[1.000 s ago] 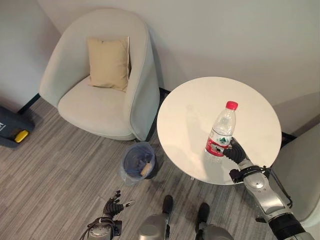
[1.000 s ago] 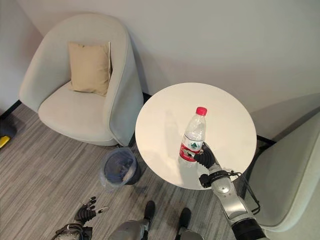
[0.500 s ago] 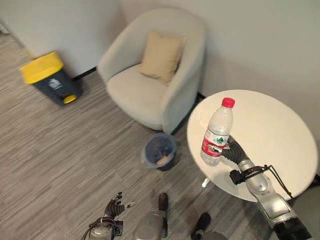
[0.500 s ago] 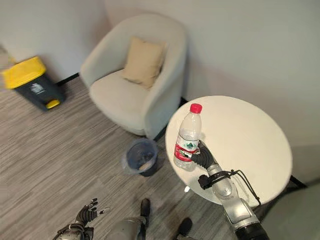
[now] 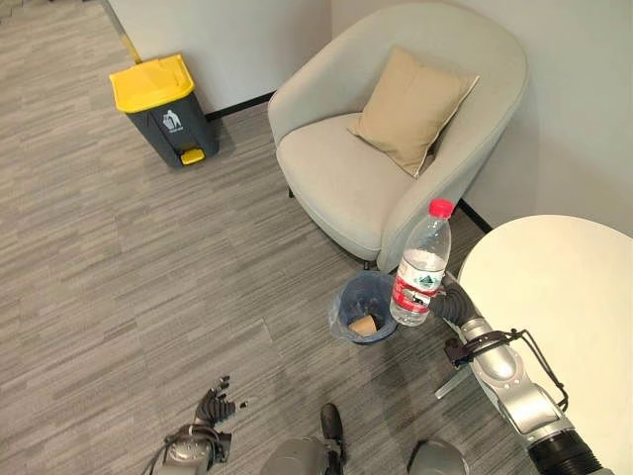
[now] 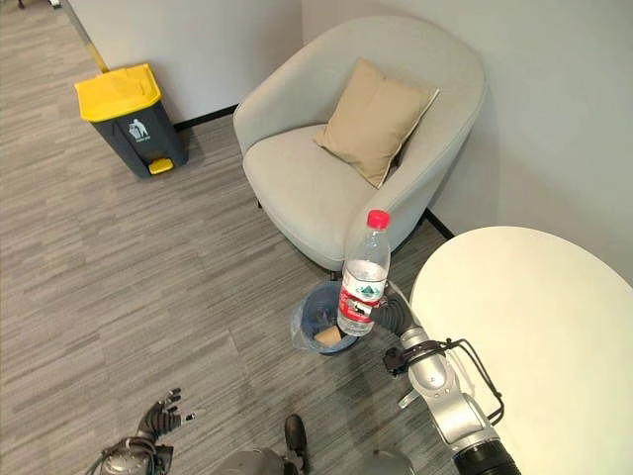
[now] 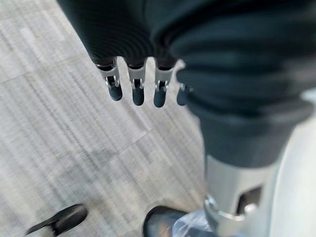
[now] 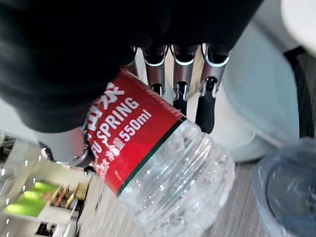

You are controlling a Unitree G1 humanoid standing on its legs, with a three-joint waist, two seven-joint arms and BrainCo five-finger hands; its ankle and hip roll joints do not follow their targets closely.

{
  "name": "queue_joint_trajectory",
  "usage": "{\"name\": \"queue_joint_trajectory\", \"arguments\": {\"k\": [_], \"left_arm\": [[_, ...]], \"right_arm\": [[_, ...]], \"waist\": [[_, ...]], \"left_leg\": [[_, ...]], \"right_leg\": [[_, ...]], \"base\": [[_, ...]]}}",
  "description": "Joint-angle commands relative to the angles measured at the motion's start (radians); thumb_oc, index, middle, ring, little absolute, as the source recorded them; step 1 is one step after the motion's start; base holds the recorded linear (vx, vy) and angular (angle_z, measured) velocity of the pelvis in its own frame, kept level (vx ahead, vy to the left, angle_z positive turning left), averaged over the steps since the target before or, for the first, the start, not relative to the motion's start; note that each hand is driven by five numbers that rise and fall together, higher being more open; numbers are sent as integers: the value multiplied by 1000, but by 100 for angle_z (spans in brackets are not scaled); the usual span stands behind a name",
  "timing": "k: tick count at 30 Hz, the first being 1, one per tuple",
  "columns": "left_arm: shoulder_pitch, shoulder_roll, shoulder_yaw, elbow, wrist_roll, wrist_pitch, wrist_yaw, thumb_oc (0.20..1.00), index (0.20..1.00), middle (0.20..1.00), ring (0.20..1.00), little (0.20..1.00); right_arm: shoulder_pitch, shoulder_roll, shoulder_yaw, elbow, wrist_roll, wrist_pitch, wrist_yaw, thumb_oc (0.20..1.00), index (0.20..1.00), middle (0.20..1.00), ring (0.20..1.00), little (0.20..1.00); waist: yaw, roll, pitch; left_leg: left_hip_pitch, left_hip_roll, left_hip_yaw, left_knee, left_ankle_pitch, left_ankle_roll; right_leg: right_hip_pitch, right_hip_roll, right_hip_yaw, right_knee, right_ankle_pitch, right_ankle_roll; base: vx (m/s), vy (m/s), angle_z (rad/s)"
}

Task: Gather garbage on tea table into small bin, then transfer packed bag to large trash can.

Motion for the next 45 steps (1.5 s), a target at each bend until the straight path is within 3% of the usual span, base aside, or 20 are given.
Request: {"name": "queue_joint_trajectory", "arguments": {"k": [1,3,9,11,13,14,16,17,18,19,20,26,34,45], "left_arm": [[-8,-12,10,-15,2,-12,10,1000,1000,1000,1000,1000],[-2,-7,15,-20,11,-13,2,1000,1000,1000,1000,1000],[-10,-5,13,-12,-4,-20,12,1000,1000,1000,1000,1000],[-97,-3,-35,-35,-61,-34,46,1000,1000,1000,1000,1000],[-111,-4,-39,-40,-72,-36,52,1000,1000,1000,1000,1000],[-146,-4,-54,-55,-93,-43,72,1000,1000,1000,1000,1000],[-171,-8,-57,-57,-113,-44,82,1000,1000,1000,1000,1000],[-197,-5,-62,-70,-128,-49,102,1000,1000,1000,1000,1000],[-198,-5,-61,-70,-128,-49,102,1000,1000,1000,1000,1000],[-240,0,-76,-75,-150,-51,119,1000,1000,1000,1000,1000],[-252,4,-81,-78,-152,-51,123,1000,1000,1000,1000,1000],[-324,30,-120,-60,-145,-50,136,1000,1000,1000,1000,1000],[-377,54,-163,-89,-171,-67,144,1000,1000,1000,1000,1000],[-361,71,-197,-112,-180,-81,126,1000,1000,1000,1000,1000]], "right_arm": [[-75,-24,-31,-58,18,-50,-12,200,200,200,200,200],[-51,-27,-45,-52,14,-38,-1,200,200,200,200,200],[-116,-71,11,-17,2,-49,10,200,200,200,200,200],[-287,-100,110,29,-65,-45,-36,200,200,200,200,200],[-311,-100,120,35,-72,-42,-43,200,200,200,200,200],[-378,-97,146,63,-101,-40,-79,200,200,200,200,200],[-417,-92,163,87,-134,-30,-105,200,200,200,200,200],[-467,-83,184,119,-166,-20,-132,200,200,200,200,200],[-469,-82,185,121,-166,-20,-133,200,200,200,200,200],[-535,-59,213,175,-188,-10,-170,200,200,200,200,200],[-558,-60,219,190,-196,-1,-179,200,200,200,200,200],[-712,-48,262,352,-207,31,-235,200,200,200,200,200],[-863,-64,233,520,-127,45,-297,200,200,200,200,200],[-1035,-148,284,641,-119,53,-321,200,200,200,200,200]], "waist": [[-16,8,47],[-26,-4,52],[-5,11,88],[6,30,145],[4,31,153],[5,35,179],[8,37,188],[8,34,209],[7,33,206],[12,23,215],[13,20,221],[29,5,217],[49,22,172],[81,48,123]], "left_leg": [[-20,33,-60,40,-42,-71],[-30,13,-97,81,-58,-63],[-141,11,-147,190,-84,-70],[-318,21,-171,257,-60,-84],[-352,20,-170,273,-58,-84],[-437,22,-169,318,-54,-85],[-498,33,-179,364,-83,-92],[-590,40,-179,427,-92,-90],[-596,40,-178,431,-94,-90],[-739,43,-186,535,-112,-85],[-778,43,-187,567,-118,-83],[-998,32,-206,672,-131,-76],[-1146,0,-225,686,-125,-60],[-1176,-7,-220,696,-142,-50]], "right_leg": [[31,73,-93,-196,170,-62],[31,81,-33,-233,193,-53],[-13,80,-42,-203,183,-81],[-157,59,-67,-133,166,-101],[-186,57,-66,-118,164,-104],[-269,48,-65,-67,154,-111],[-333,47,-53,-10,119,-108],[-429,38,-42,63,109,-113],[-435,38,-41,67,108,-113],[-571,34,-26,160,85,-127],[-605,34,-21,184,80,-133],[-812,21,-4,286,55,-145],[-959,-2,4,339,34,-144],[-1004,-9,13,376,18,-137]], "base": [[63,-64,1],[96,-71,33],[6,-123,43],[-240,-146,25],[-128,-1,34],[-129,8,33],[-125,7,16],[-134,11,17],[-219,11,24],[-159,-9,16],[-170,-3,10],[-48,3,17],[21,9,15],[61,18,-1]]}}
